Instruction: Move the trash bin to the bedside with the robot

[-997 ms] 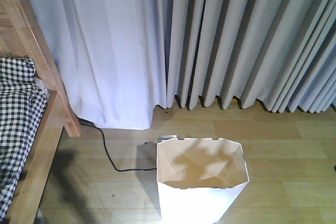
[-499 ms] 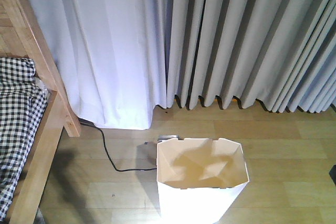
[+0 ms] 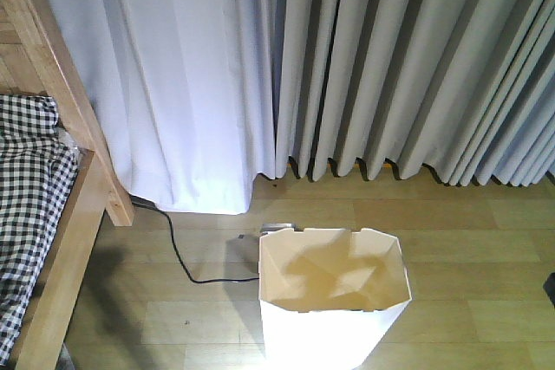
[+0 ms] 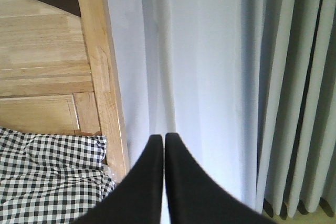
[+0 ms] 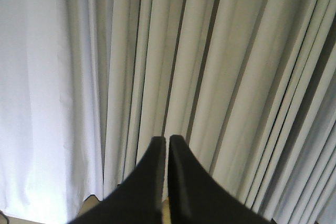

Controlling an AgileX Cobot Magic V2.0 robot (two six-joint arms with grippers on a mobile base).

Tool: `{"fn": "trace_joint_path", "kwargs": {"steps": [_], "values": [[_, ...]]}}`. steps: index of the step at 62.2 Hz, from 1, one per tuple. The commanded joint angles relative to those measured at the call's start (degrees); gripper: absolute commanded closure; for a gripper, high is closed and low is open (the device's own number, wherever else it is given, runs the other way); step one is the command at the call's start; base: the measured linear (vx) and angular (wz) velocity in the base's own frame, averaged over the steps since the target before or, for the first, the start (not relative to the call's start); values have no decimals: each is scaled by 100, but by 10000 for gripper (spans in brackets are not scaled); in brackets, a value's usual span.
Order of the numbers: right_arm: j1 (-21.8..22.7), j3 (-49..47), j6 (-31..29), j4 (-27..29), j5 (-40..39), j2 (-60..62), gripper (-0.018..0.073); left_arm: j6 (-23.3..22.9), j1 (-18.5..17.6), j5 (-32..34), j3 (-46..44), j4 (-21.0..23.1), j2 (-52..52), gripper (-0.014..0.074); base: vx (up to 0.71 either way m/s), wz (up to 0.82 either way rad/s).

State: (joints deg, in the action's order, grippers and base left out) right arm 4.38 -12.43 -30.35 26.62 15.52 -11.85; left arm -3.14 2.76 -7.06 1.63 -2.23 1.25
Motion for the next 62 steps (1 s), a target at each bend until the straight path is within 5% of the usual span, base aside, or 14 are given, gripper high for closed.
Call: {"fn": "trace_joint_path", "kwargs": {"steps": [1, 22, 39, 62], "values": [[-12, -160, -26, 8, -345, -102, 568, -25, -7, 416, -119, 26, 28, 603, 0, 0], [-12, -129, 135, -416, -485, -102, 568, -25, -7, 416, -119, 26, 28, 603, 0, 0], [-12, 1003, 2928, -2694, -1552, 654, 568, -25, -7, 416, -119, 26, 28, 603, 0, 0], [-429, 1525, 2981, -2403, -1309, 1329, 568, -25, -7, 416, -119, 26, 28, 603, 0, 0]]}}
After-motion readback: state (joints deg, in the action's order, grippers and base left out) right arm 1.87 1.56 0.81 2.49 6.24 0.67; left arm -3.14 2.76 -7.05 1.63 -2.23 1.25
